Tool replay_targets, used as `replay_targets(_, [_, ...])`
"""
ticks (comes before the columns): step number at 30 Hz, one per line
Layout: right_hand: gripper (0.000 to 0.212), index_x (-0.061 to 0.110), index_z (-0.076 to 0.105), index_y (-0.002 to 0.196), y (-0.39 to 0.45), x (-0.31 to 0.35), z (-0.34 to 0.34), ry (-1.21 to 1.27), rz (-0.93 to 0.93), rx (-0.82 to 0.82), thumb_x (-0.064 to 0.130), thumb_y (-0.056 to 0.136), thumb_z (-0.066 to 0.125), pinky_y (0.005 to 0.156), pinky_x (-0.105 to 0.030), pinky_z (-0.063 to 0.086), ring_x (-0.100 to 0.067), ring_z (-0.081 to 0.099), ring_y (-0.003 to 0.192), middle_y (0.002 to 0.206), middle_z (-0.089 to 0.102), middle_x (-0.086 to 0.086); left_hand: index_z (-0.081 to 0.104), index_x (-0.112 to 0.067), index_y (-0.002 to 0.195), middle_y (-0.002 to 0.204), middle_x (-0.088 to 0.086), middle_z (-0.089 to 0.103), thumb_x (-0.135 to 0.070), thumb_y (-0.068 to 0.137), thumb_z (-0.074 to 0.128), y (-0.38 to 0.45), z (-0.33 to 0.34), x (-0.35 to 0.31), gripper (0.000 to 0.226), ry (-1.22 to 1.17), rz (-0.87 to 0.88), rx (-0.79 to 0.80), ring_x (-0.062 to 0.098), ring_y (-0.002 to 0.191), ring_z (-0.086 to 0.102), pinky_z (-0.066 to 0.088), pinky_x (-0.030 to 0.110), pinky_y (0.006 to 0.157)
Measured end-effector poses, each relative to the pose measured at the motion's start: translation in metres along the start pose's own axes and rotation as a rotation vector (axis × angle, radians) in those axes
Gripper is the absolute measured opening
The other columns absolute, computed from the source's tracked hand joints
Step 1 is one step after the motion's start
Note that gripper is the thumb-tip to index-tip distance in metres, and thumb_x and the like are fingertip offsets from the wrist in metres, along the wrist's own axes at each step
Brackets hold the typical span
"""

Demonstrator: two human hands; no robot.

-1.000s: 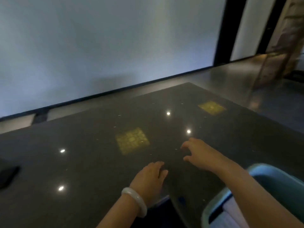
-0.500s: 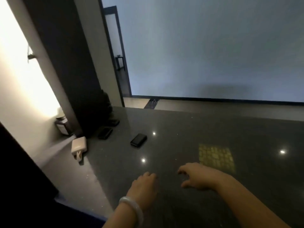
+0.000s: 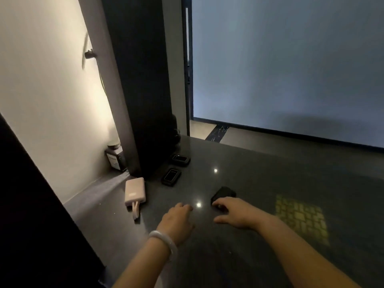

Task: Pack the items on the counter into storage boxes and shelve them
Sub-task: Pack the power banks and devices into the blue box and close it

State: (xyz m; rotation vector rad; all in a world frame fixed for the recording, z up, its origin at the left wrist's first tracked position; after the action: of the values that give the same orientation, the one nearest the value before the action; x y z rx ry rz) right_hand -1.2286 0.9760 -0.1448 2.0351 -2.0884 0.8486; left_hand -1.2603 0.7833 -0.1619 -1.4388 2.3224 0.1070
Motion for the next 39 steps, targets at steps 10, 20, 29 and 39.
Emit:
replay_targets(10, [0.091,0.036,0.026,0.148,0.117,-0.051,-0.006,-0.332,0.005,0.067,0.03,0.074,0.078,0.115,-0.048,0.016,-0.026,0.009,0.145,0.157,0.016,0.003,0.045,-0.018,0.138,0.14,0.005,0.038,-0.037,0.093,0.058,0.104,0.004,0.034,0.05,-0.004,-0.069,-0.008,0.027,0.128,0.04,0.037,0.039,0.106])
replay_targets(20, [0.085,0.041,0.035,0.138,0.159,-0.099,-0.015,-0.328,-0.111,0.13,0.037,0.067,0.08,0.11,-0.042,0.03,-0.019,0.028,0.127,0.134,0.031,0.007,0.017,-0.017,0.151,0.158,0.014,0.006,-0.051,0.085,0.063,0.187,0.017,0.074,0.088,0.047,-0.352,-0.183,0.034,0.145,0.009,0.016,0.046,0.116])
replay_targets(29, [0.075,0.038,0.041,0.131,0.141,-0.108,0.007,-0.148,-0.101,-0.13,0.065,0.067,0.07,0.102,-0.031,0.035,-0.01,0.027,0.108,0.116,0.032,0.011,0.027,-0.016,0.143,0.141,0.017,0.037,-0.037,0.098,0.049,0.21,0.013,0.078,0.055,0.166,-0.378,-0.179,0.034,0.13,0.034,0.032,0.045,0.107])
replay_targets(39, [0.065,0.036,0.043,0.128,0.062,-0.112,0.023,0.028,0.053,-0.21,0.054,0.073,0.073,0.1,-0.024,0.034,-0.005,0.027,0.107,0.112,0.032,0.012,0.03,-0.021,0.144,0.137,0.005,0.042,-0.044,0.092,0.056,0.126,0.047,0.01,0.062,-0.001,-0.081,-0.166,0.022,0.126,0.038,0.035,0.034,0.106])
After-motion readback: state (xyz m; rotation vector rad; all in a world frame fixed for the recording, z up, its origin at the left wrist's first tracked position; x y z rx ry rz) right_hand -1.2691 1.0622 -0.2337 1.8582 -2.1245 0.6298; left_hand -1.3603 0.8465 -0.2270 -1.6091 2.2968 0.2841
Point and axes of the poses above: each hand's wrist, its own y-axis towards the middle knuckle, its own z-axis out of the palm, x = y × z, the point moved 2 cm from there along y, towards the middle knuckle
